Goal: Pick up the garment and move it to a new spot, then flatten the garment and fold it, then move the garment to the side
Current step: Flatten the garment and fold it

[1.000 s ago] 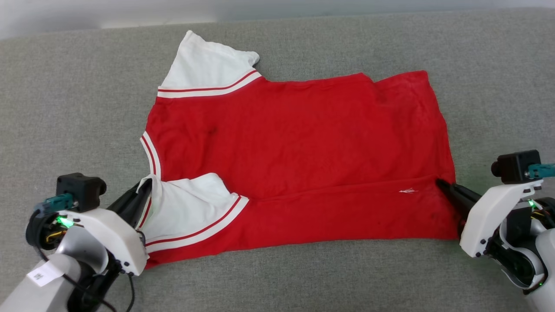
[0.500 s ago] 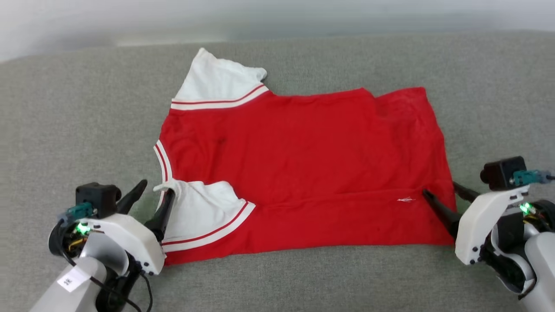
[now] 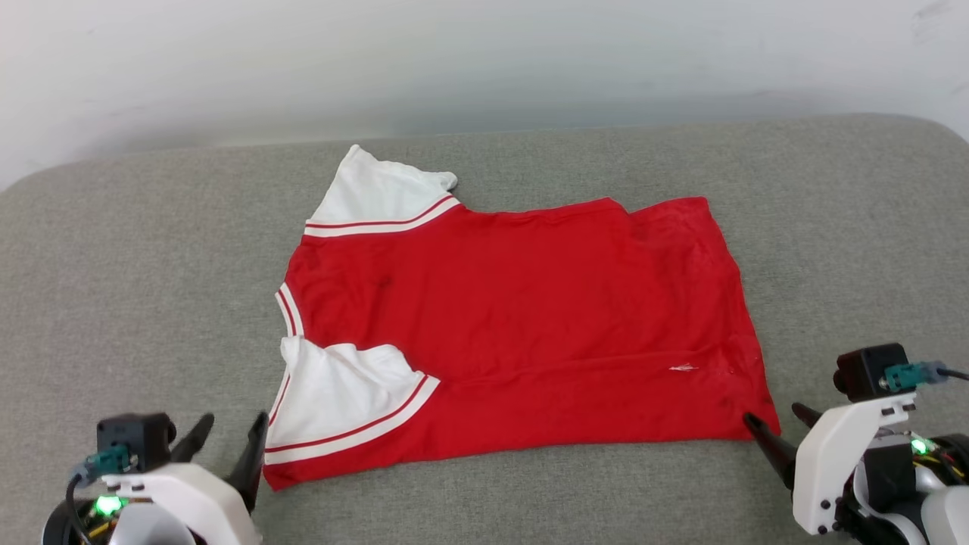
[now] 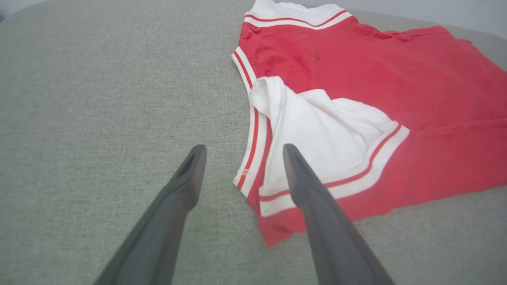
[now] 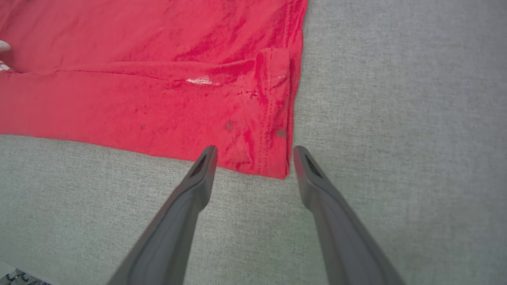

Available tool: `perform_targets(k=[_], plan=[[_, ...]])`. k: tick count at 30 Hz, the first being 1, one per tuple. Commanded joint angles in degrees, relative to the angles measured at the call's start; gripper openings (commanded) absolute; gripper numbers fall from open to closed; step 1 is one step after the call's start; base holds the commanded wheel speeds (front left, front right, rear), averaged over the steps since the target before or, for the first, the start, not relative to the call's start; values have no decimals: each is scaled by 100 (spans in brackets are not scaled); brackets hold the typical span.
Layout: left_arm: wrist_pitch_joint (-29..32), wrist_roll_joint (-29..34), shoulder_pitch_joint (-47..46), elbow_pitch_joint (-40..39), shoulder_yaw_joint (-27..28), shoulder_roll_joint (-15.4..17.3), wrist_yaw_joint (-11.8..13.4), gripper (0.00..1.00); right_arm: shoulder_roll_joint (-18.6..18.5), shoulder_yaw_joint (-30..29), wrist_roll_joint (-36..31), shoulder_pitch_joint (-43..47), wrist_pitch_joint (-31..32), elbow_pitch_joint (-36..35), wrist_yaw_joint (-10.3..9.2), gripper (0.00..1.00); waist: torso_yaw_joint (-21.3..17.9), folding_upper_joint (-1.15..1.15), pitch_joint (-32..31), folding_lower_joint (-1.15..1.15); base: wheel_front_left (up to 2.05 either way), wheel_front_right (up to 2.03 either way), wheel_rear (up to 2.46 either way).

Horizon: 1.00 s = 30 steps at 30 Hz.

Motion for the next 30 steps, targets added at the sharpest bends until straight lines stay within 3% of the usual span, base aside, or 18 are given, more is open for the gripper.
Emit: perform_targets(k=[1,8,16,19,26,27,28,29,30], plan=[[208,-45,228,-226,-12,104,148,100,171,-175,-143,190,159,-240,-2,100,-34,0,-8,1,0,0,0],[1071,-165,705,-1003,-157,391,628,100,765,-641,-525,653,684,-1167,-2,100,-144,0,126,1,0,0,0],[1290,-118,604,-1020,-115,415,966,100,1113,-718,-702,770,879,-1756,-2,100,-316,0,451,1,0,0,0],[1341,-89,570,-906,-132,457,998,100,1163,-718,-709,774,888,-1840,-2,100,-368,0,547,1,0,0,0],[1648,-133,623,-450,-479,366,790,100,1218,-658,-739,691,829,-1920,-2,100,-440,0,713,1,0,0,0],[1713,-173,638,-383,-551,330,729,78,1219,-643,-730,670,814,-1921,-2,100,-440,0,727,1,0,0,0],[1767,-202,636,-330,-617,291,674,24,1199,-620,-729,647,794,-1923,-2,100,-437,0,736,1,0,0,0],[1790,-221,632,-300,-659,254,616,0,1164,-614,-739,610,783,-1921,-2,100,-430,0,739,1,0,0,0],[1762,-229,615,-296,-671,224,586,0,1114,-611,-768,580,759,-1906,-2,100,-416,0,736,1,0,0,0]])
